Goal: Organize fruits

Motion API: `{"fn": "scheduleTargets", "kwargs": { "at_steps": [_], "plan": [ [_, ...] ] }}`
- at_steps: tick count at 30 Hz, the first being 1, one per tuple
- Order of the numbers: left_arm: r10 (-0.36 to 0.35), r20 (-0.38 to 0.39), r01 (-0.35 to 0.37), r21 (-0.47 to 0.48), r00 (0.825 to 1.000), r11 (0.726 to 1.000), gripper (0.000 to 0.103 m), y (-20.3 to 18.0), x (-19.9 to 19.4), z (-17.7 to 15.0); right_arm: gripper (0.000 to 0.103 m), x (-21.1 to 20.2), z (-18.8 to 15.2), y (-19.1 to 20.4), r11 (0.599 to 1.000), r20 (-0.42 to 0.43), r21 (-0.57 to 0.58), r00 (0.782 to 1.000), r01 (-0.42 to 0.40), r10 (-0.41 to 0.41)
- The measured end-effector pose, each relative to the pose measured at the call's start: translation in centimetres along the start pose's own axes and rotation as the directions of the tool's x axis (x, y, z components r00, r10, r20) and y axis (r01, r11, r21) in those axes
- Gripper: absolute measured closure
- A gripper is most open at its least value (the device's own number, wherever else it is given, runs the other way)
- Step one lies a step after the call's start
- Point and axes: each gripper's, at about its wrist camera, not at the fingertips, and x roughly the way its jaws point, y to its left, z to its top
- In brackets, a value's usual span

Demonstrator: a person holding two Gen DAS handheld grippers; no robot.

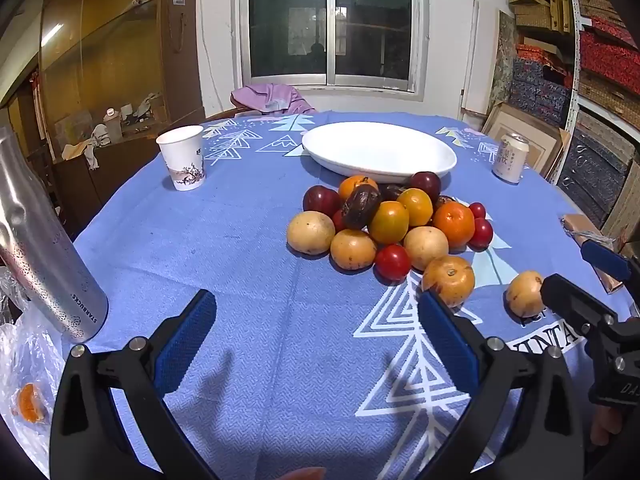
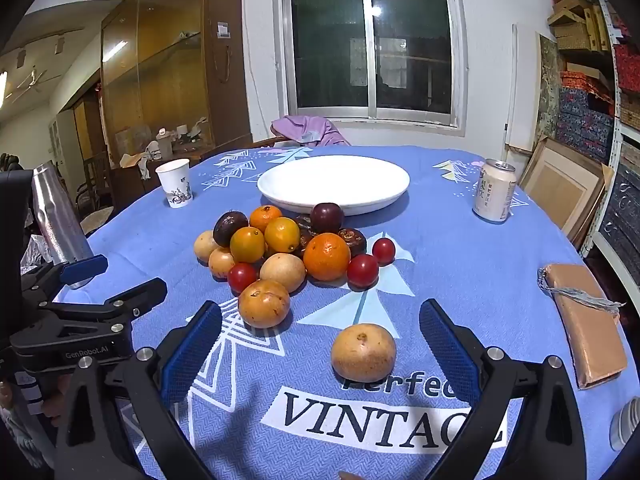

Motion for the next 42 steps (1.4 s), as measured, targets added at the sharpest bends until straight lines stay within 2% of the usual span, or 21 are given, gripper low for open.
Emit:
{"fn": "scheduleTargets", "kwargs": {
  "at_steps": [23,42],
  "plan": [
    [-0.012,-0.013,0.012,0.003,1.0,1.0,0.004,0.71,0.32,0.43,0.003,0.07,-0.02,0.06,1.0,0.0,0.0,1.0,0.0,0.0],
    [-0.006,-0.004,0.006,0.01,1.0,1.0,0.004,-0.28,0.36,-0.18,0.003,0.06,-0.02,0.04,1.0,0.0,0.0,1.0,0.002,-0.002]
  ]
}}
